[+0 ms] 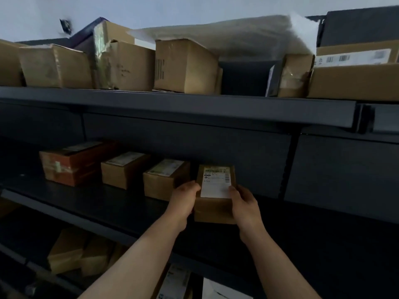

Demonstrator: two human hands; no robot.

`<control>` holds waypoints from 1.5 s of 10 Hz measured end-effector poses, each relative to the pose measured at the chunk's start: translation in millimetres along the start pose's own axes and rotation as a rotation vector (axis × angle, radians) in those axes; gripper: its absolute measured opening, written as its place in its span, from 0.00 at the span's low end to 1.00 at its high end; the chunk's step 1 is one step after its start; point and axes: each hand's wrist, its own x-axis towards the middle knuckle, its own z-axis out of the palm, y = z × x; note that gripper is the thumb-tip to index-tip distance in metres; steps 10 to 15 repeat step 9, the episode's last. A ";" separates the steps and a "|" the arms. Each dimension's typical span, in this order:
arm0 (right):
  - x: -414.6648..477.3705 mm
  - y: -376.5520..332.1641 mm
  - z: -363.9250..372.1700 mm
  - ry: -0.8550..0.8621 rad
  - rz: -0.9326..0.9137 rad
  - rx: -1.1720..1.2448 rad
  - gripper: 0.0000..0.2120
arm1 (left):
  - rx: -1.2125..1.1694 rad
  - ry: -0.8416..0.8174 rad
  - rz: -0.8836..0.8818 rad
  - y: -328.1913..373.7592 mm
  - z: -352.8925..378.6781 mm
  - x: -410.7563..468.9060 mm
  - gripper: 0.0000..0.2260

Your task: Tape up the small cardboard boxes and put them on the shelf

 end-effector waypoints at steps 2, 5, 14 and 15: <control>29.0 9.8 17.3 0.100 0.052 -0.050 0.21 | 0.039 -0.067 -0.019 -5.2 2.1 44.9 0.10; 39.3 16.6 34.6 0.221 0.054 -0.108 0.20 | 0.077 -0.145 -0.023 -12.1 -5.0 75.3 0.23; 25.0 13.5 38.7 0.323 0.099 -0.294 0.30 | 0.210 -0.189 0.096 -8.3 -19.9 81.7 0.23; 25.0 13.5 38.7 0.323 0.099 -0.294 0.30 | 0.210 -0.189 0.096 -8.3 -19.9 81.7 0.23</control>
